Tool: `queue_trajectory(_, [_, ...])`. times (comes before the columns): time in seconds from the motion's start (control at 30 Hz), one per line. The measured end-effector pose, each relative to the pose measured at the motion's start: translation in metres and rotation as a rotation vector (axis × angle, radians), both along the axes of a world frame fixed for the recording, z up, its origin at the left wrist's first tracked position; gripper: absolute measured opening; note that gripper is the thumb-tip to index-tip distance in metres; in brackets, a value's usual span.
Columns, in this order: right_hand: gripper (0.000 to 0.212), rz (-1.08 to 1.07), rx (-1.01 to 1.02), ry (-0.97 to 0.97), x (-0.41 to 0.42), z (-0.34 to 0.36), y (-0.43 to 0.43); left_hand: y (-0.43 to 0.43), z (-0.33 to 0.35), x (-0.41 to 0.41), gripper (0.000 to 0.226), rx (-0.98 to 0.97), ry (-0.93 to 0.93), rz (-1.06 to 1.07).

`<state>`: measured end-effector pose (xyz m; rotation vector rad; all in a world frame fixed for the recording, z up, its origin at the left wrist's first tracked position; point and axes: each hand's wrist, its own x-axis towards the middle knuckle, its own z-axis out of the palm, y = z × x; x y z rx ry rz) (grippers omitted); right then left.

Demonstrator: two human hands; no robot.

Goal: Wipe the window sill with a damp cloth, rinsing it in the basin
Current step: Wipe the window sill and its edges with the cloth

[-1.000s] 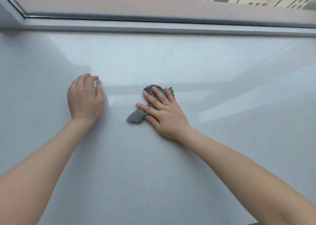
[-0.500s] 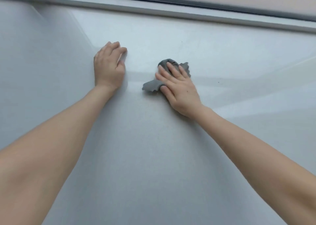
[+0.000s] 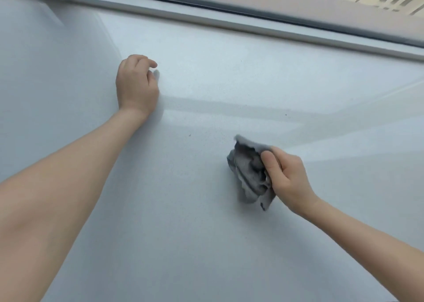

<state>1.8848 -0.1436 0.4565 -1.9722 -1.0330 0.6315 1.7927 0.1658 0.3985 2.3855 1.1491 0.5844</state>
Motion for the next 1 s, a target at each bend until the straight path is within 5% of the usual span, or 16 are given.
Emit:
queue_trajectory(0.1, [0.015,-0.067,-0.042,-0.224,0.009,-0.003,0.046,0.006,-0.004,0.0,0.033,0.08,0.082,-0.027])
queue_trajectory(0.2, [0.059,-0.15,-0.256,-0.671,0.018,-0.035,0.071,0.015,-0.008,0.005,0.034,0.12,0.236,-0.07])
queue_trajectory(0.3, [0.048,-0.098,-0.262,-0.685,0.001,-0.056,0.081,0.025,-0.011,0.006,0.036,0.075,0.308,-0.065])
queue_trajectory(0.47, [0.045,0.375,-0.203,-0.722,0.02,-0.069,0.111,0.026,-0.015,0.007,0.036,0.086,0.321,-0.057])
queue_trajectory(0.67, [0.06,-0.337,-0.41,-0.566,0.085,-0.066,0.249,0.029,-0.015,0.006,0.047,0.078,0.274,-0.018])
queue_trajectory(0.73, [0.047,-0.237,-0.207,-0.579,0.068,-0.067,0.249,0.028,-0.014,0.007,0.047,0.081,0.267,-0.018])
queue_trajectory(0.83, [0.021,0.259,0.028,-0.632,0.051,-0.066,0.247,0.028,-0.015,0.007,0.05,0.112,0.275,-0.009])
queue_trajectory(0.9, [0.023,0.509,0.093,-0.754,0.073,-0.062,0.276,0.027,-0.017,0.007,0.05,0.127,0.271,0.001])
queue_trajectory(1.0, [0.032,0.604,0.058,-0.857,0.104,-0.061,0.31,0.027,-0.017,0.008,0.048,0.133,0.256,0.013])
